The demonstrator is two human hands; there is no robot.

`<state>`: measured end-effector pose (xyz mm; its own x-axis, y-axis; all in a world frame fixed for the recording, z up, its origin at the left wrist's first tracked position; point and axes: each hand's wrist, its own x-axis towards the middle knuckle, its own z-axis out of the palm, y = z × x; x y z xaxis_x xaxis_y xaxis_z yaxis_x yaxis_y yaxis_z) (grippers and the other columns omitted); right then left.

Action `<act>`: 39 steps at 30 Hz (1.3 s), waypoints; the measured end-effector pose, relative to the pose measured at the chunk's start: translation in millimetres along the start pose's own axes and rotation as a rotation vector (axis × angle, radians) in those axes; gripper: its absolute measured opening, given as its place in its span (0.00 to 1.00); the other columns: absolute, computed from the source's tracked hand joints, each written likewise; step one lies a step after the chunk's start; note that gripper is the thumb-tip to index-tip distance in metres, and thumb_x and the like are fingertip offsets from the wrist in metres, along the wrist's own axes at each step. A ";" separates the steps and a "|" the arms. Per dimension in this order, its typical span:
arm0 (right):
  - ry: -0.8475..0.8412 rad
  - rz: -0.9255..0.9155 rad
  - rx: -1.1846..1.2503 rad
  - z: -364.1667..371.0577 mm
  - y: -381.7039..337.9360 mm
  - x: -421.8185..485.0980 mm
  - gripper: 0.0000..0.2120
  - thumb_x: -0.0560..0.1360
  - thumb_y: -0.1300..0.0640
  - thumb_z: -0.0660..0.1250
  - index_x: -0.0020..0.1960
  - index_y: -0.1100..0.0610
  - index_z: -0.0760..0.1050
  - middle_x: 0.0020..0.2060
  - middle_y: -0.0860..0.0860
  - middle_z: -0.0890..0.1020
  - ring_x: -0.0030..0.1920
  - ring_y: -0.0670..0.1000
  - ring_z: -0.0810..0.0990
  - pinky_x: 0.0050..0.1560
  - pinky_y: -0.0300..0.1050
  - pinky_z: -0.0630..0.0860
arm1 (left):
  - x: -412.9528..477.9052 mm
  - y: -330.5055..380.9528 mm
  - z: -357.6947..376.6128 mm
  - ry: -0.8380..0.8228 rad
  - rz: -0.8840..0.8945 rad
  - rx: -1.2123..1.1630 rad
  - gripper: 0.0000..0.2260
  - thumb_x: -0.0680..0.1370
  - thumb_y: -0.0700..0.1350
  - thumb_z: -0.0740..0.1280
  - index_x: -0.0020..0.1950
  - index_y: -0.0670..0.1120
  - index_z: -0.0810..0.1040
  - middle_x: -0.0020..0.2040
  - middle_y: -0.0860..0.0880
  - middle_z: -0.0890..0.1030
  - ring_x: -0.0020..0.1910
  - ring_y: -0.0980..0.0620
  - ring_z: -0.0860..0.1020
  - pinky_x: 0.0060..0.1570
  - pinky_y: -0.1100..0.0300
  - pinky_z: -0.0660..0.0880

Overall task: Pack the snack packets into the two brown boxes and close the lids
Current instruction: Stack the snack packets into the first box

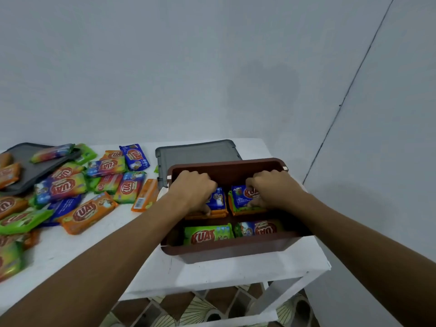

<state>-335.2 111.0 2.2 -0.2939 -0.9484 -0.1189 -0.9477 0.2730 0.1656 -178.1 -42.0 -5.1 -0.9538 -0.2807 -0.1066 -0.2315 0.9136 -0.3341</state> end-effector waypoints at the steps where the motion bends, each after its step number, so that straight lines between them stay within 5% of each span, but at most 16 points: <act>1: -0.004 0.002 0.011 -0.3 -0.3 0.2 0.25 0.71 0.37 0.69 0.63 0.49 0.73 0.59 0.49 0.78 0.55 0.53 0.78 0.49 0.48 0.74 | -0.3 -0.1 -0.5 -0.009 -0.003 -0.004 0.30 0.67 0.67 0.72 0.60 0.49 0.76 0.54 0.49 0.79 0.50 0.46 0.79 0.38 0.54 0.70; 7: -0.078 0.067 0.087 -9.0 -0.5 -0.4 0.23 0.71 0.40 0.71 0.63 0.47 0.75 0.61 0.49 0.78 0.57 0.52 0.78 0.50 0.46 0.74 | -10.0 -3.3 -7.8 -0.036 0.053 -0.004 0.27 0.71 0.68 0.67 0.55 0.47 0.77 0.52 0.46 0.80 0.49 0.45 0.79 0.44 0.52 0.71; 13: -0.123 0.058 0.036 -19.2 -9.7 -3.9 0.23 0.72 0.44 0.72 0.66 0.46 0.74 0.63 0.50 0.76 0.58 0.53 0.77 0.50 0.46 0.73 | -34.6 -25.7 -6.7 -0.080 0.126 -0.149 0.24 0.76 0.65 0.61 0.64 0.50 0.76 0.55 0.49 0.81 0.54 0.48 0.77 0.62 0.48 0.69; 17: -0.002 0.026 0.111 -23.6 -31.0 2.0 0.16 0.75 0.48 0.67 0.62 0.44 0.76 0.55 0.47 0.79 0.52 0.52 0.79 0.45 0.47 0.74 | -58.8 -44.8 3.9 0.295 0.111 -0.413 0.17 0.79 0.56 0.61 0.60 0.48 0.79 0.54 0.50 0.82 0.54 0.50 0.78 0.55 0.52 0.73; 20: 0.113 0.005 0.181 -37.8 -56.2 10.5 0.12 0.77 0.49 0.64 0.59 0.44 0.77 0.50 0.43 0.81 0.50 0.49 0.79 0.46 0.47 0.76 | -82.2 -70.8 18.3 0.491 0.009 -0.393 0.13 0.78 0.51 0.63 0.57 0.46 0.79 0.54 0.49 0.79 0.52 0.49 0.76 0.50 0.53 0.72; 25: 0.327 -0.073 0.241 -70.7 -118.3 28.0 0.11 0.79 0.51 0.62 0.57 0.46 0.80 0.47 0.45 0.84 0.46 0.49 0.80 0.46 0.49 0.79 | -139.3 -128.8 83.3 0.361 -0.185 -0.370 0.10 0.76 0.49 0.67 0.53 0.45 0.79 0.51 0.47 0.78 0.49 0.45 0.78 0.39 0.56 0.71; 29: 0.313 -0.165 0.314 -94.9 -180.2 44.0 0.13 0.78 0.55 0.59 0.58 0.49 0.79 0.47 0.48 0.84 0.42 0.47 0.76 0.42 0.47 0.76 | -179.5 -158.6 133.3 0.147 -0.350 -0.361 0.20 0.76 0.53 0.65 0.66 0.48 0.74 0.63 0.47 0.74 0.61 0.45 0.73 0.50 0.51 0.74; 33: 0.106 -0.177 0.241 -98.7 -248.9 60.4 0.15 0.79 0.52 0.59 0.64 0.49 0.75 0.57 0.52 0.79 0.52 0.52 0.77 0.45 0.48 0.75 | -198.1 -172.1 166.1 0.058 -0.391 -0.414 0.27 0.76 0.59 0.63 0.74 0.54 0.62 0.69 0.48 0.68 0.63 0.44 0.71 0.55 0.49 0.72; 36: -0.060 -0.085 0.180 -77.1 -291.9 73.8 0.18 0.80 0.48 0.59 0.67 0.53 0.71 0.62 0.56 0.76 0.60 0.57 0.75 0.55 0.53 0.75 | -207.8 -169.3 180.1 0.175 -0.366 -0.488 0.24 0.77 0.58 0.62 0.72 0.53 0.67 0.69 0.47 0.71 0.63 0.44 0.72 0.59 0.49 0.69; 39: -0.049 0.083 0.274 -29.2 -309.2 85.8 0.25 0.80 0.48 0.59 0.73 0.56 0.61 0.70 0.58 0.68 0.70 0.60 0.65 0.62 0.58 0.71 | -218.1 -157.3 192.4 0.334 -0.395 -0.674 0.24 0.77 0.53 0.62 0.72 0.47 0.69 0.69 0.45 0.72 0.64 0.44 0.70 0.64 0.48 0.65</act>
<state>-63.8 -59.5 -30.6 -0.3711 -0.9139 -0.1643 -0.9166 0.3889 -0.0929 103.1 -181.1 -109.5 -0.7609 -0.6113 0.2175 -0.5229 0.7762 0.3523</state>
